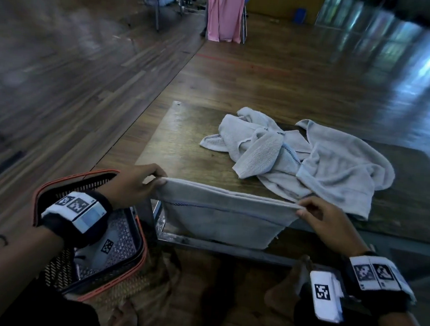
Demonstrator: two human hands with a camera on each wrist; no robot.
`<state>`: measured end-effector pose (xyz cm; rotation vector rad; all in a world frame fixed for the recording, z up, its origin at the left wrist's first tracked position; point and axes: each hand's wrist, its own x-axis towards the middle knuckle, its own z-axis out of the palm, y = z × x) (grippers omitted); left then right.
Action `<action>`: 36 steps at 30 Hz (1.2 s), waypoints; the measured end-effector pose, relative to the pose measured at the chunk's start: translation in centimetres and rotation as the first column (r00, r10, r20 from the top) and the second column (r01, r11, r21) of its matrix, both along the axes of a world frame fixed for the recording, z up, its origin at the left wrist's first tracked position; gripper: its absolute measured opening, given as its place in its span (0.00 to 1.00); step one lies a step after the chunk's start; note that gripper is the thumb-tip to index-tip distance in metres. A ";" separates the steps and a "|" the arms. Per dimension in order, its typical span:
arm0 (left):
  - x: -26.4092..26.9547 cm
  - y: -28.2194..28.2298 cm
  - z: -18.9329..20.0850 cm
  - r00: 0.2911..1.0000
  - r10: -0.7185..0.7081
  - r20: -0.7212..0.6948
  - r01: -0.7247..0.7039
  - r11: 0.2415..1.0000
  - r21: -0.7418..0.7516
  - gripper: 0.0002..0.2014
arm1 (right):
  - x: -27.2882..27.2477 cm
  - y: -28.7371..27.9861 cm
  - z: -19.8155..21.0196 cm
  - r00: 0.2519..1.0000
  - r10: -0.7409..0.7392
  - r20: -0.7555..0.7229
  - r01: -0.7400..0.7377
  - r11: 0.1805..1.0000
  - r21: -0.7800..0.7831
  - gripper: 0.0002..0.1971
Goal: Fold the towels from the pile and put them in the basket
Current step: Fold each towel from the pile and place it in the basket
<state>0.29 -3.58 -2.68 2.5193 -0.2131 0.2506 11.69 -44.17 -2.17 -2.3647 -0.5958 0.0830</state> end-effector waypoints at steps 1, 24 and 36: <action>-1.0 -0.2 0.2 1.000 -0.018 0.009 0.018 0.999 -0.040 0.02 | -1.1 -0.6 0.1 1.000 0.011 -0.018 -0.010 0.999 0.032 0.05; -0.7 -0.2 18.8 0.791 0.097 0.604 -0.065 0.995 -0.074 0.04 | -1.2 -0.2 18.6 0.955 -0.026 0.295 -0.127 0.865 0.486 0.10; -0.7 0.6 2.7 0.971 -0.087 -0.224 0.085 0.996 -0.019 0.03 | 1.5 -0.7 1.7 0.966 0.158 -0.203 -0.159 0.987 0.011 0.02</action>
